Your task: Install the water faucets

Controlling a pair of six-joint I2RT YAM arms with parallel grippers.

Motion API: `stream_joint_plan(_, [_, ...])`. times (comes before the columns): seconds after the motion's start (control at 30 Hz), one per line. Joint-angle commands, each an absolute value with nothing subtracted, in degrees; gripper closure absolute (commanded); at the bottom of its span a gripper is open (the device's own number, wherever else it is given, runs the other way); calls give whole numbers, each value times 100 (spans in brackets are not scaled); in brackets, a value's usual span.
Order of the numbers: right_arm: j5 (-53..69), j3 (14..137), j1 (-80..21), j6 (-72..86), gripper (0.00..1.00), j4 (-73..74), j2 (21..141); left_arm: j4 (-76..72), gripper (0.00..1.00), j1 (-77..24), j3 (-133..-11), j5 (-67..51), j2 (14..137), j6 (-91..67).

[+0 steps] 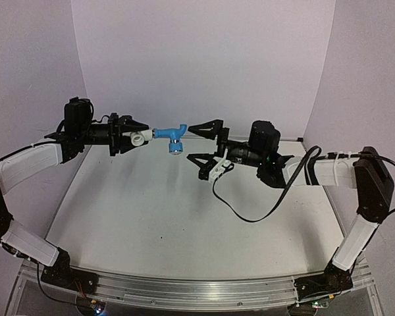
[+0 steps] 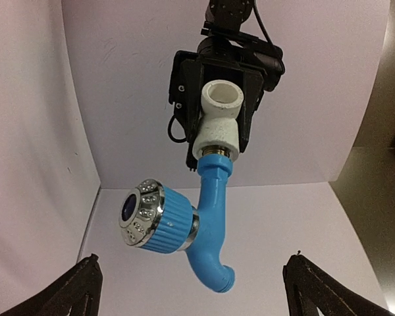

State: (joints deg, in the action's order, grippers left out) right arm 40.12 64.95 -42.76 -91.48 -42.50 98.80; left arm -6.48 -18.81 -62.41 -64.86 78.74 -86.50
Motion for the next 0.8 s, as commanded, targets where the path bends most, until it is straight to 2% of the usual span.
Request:
stream_joint_plan(0.0, [3880, 6805, -4386, -10443, 2, -5107, 10214, -958, 100, -1865, -6119, -6935, 7582, -9279])
stream_joint_plan(0.23, [3955, 7022, -4550, -10975, 3, -5177, 10517, -963, 100, -1881, -6069, -7112, 7491, -9309])
stream_joint_plan(0.47, [4084, 7270, -4688, -10969, 11, -5462, 10822, -958, 100, -1898, -6014, -7204, 7428, -9303])
stream_joint_plan(0.63, [4206, 7419, -4759, -10840, 22, -5624, 10948, -958, 100, -1907, -6003, -7186, 7385, -9299])
stream_joint_plan(0.77, [4280, 7512, -4790, -10570, 25, -5819, 11074, -958, 100, -1941, -6011, -7179, 7365, -9275])
